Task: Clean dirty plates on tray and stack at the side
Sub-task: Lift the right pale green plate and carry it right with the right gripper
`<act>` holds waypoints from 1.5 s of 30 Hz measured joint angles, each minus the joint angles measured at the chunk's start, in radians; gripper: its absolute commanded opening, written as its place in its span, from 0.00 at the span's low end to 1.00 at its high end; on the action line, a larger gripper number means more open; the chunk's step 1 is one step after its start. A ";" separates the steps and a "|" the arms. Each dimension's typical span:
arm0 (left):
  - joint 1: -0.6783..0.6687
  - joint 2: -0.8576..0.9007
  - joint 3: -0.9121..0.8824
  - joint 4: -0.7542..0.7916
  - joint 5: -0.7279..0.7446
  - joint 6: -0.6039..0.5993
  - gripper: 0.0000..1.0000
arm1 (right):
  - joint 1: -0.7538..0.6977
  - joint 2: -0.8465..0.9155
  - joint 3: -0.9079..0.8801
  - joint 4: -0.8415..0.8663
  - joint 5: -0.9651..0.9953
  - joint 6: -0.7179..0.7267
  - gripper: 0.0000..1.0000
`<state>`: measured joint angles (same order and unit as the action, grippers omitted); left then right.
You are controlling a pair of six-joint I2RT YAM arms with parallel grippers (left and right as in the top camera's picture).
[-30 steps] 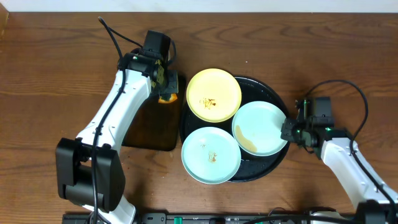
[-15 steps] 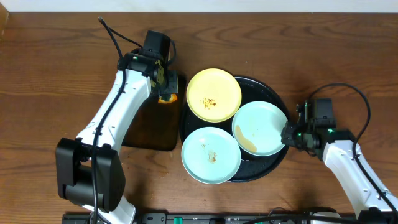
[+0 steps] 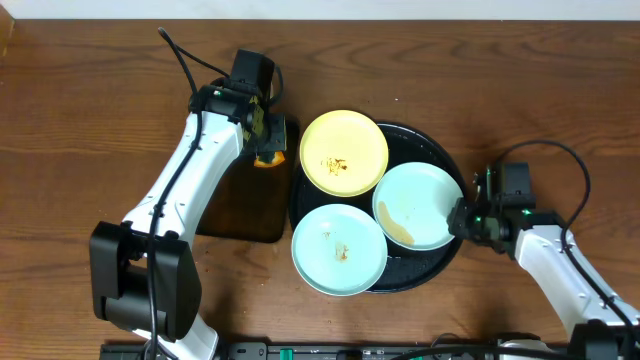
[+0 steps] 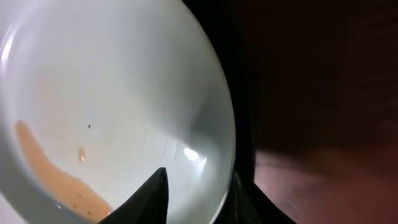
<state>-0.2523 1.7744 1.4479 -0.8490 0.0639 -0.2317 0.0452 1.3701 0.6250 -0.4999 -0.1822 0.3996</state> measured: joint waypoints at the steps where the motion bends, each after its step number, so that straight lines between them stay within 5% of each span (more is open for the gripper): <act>1: 0.000 0.000 0.000 0.000 0.000 0.000 0.08 | 0.000 0.007 -0.001 0.008 -0.004 0.002 0.31; 15: 0.000 0.000 0.000 0.000 0.000 0.000 0.09 | 0.000 0.043 -0.011 0.084 0.036 0.042 0.27; 26: 0.000 0.000 0.000 0.000 0.000 0.000 0.08 | 0.000 0.125 0.002 0.158 0.060 0.064 0.01; 36: 0.000 0.000 0.000 0.000 0.000 0.000 0.08 | -0.003 0.146 0.000 0.310 0.092 0.040 0.01; 45: 0.000 0.000 0.000 0.000 0.000 0.000 0.09 | -0.004 0.054 0.064 0.302 0.252 -0.138 0.01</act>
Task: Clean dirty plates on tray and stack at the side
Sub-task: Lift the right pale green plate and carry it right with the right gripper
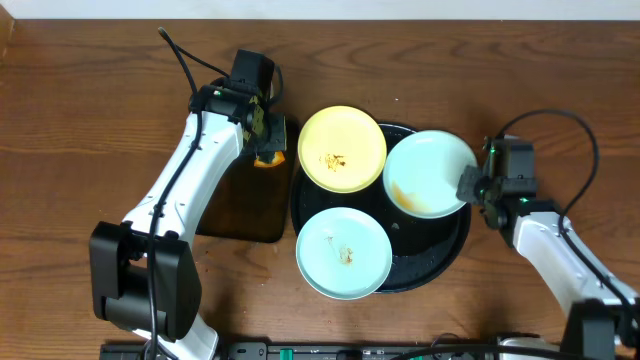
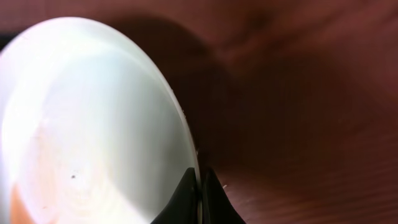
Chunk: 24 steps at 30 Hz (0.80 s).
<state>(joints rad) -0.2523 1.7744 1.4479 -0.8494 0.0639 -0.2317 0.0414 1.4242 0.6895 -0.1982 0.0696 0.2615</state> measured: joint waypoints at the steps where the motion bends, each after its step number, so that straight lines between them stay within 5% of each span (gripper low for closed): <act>1: 0.000 0.000 0.000 0.000 0.000 0.000 0.08 | 0.000 -0.017 0.008 0.001 0.019 -0.025 0.01; 12: 0.000 0.000 0.000 0.000 0.000 0.000 0.09 | 0.029 -0.140 0.035 0.018 0.216 -0.328 0.01; 24: 0.000 0.000 0.000 0.000 0.000 0.000 0.09 | 0.345 -0.180 0.036 0.159 0.518 -0.554 0.01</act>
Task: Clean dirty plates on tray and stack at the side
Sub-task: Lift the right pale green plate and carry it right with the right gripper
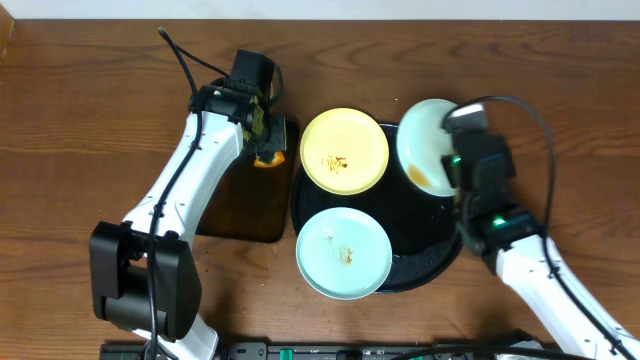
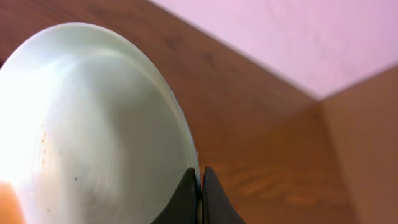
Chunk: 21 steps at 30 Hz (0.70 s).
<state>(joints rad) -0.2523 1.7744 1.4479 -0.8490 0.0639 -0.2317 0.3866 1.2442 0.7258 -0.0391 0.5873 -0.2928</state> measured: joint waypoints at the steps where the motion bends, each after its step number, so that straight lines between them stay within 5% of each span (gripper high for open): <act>1: 0.000 0.000 0.000 0.000 0.000 0.000 0.09 | 0.039 0.000 0.000 0.011 0.029 -0.025 0.01; 14: 0.000 0.000 0.000 0.000 0.000 0.000 0.09 | 0.182 -0.002 0.000 0.097 0.278 -0.187 0.01; 21: 0.000 0.000 0.000 0.000 0.000 0.000 0.09 | 0.141 -0.002 0.002 0.035 0.292 -0.045 0.01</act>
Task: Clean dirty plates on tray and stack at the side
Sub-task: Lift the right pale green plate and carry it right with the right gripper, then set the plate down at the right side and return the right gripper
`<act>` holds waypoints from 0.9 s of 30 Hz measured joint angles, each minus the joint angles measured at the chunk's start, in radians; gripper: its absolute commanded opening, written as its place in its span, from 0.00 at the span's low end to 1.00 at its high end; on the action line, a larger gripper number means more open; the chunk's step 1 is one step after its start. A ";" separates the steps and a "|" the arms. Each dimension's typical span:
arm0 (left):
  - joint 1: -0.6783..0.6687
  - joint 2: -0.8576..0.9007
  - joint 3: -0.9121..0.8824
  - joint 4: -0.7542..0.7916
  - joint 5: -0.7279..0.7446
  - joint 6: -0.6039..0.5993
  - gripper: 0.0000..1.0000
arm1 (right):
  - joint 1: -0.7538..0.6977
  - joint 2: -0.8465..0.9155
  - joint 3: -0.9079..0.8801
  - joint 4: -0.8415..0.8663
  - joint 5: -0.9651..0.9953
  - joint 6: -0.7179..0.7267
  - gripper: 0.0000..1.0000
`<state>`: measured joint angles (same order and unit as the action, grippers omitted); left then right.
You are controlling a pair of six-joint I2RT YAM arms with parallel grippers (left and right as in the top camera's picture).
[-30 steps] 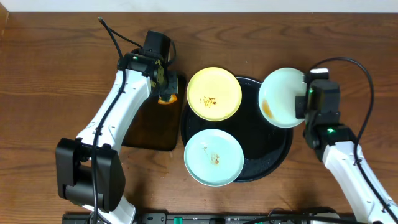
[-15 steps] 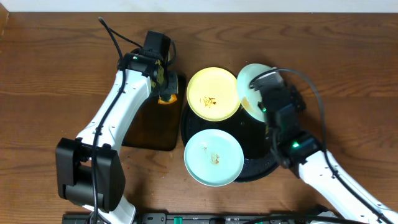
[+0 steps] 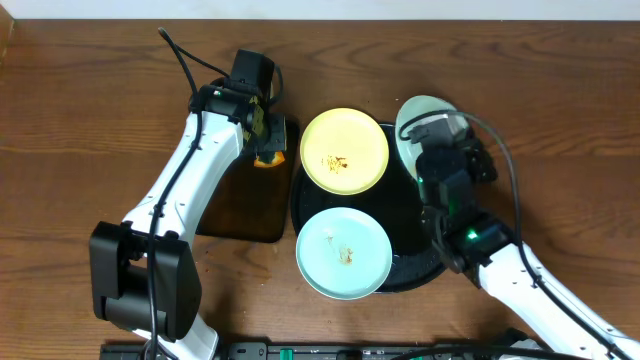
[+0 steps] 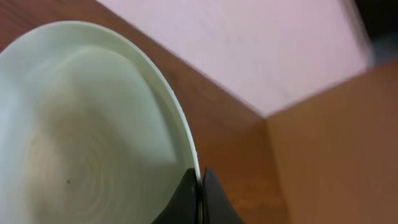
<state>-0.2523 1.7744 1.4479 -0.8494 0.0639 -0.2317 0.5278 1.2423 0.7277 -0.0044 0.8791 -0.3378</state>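
Note:
My right gripper (image 4: 200,180) is shut on the rim of a pale mint plate (image 4: 93,124), lifted and tipped steeply above the back right of the black tray (image 3: 410,215); the plate (image 3: 418,118) shows edge-on behind the wrist in the overhead view. A yellow plate (image 3: 344,151) with crumbs lies at the tray's back left. A light blue plate (image 3: 340,251) with crumbs lies at its front left. My left gripper (image 3: 266,143) rests by an orange sponge (image 3: 267,158) on the dark mat (image 3: 240,200); its jaws are hidden.
Wooden table all round; the tray's right half is bare black. A pale wall and a brown surface fill the background of the right wrist view. The left arm stretches from the front left across the mat.
The right arm has risen further and tipped the mint plate steeper; it now shows nearly edge-on at the tray's back right. The orange smear no longer shows. Left arm unchanged.
The right gripper was around the rim of the smeared mint plate lying on the tray's right side. Then it held the plate raised toward the back right, then tilted upright, and now steeper and higher. The two other plates and the left arm have stayed put.

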 measured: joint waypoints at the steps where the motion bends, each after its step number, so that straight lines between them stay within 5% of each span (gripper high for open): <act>1: 0.000 0.000 0.000 0.000 0.000 0.000 0.09 | -0.026 0.000 0.001 -0.027 -0.007 0.045 0.01; 14: 0.000 0.000 0.000 0.000 0.000 0.000 0.09 | -0.568 0.002 0.003 -0.103 -0.274 0.437 0.01; 23: 0.000 0.000 0.000 0.000 0.000 0.000 0.09 | -0.801 0.141 0.003 -0.101 -0.427 0.533 0.01; 27: 0.000 0.000 0.000 0.000 0.000 0.000 0.09 | -0.827 0.192 0.003 -0.076 -0.489 0.544 0.23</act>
<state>-0.2523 1.7741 1.4479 -0.8494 0.0639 -0.2317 -0.2993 1.4338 0.7311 -0.0803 0.3904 0.2062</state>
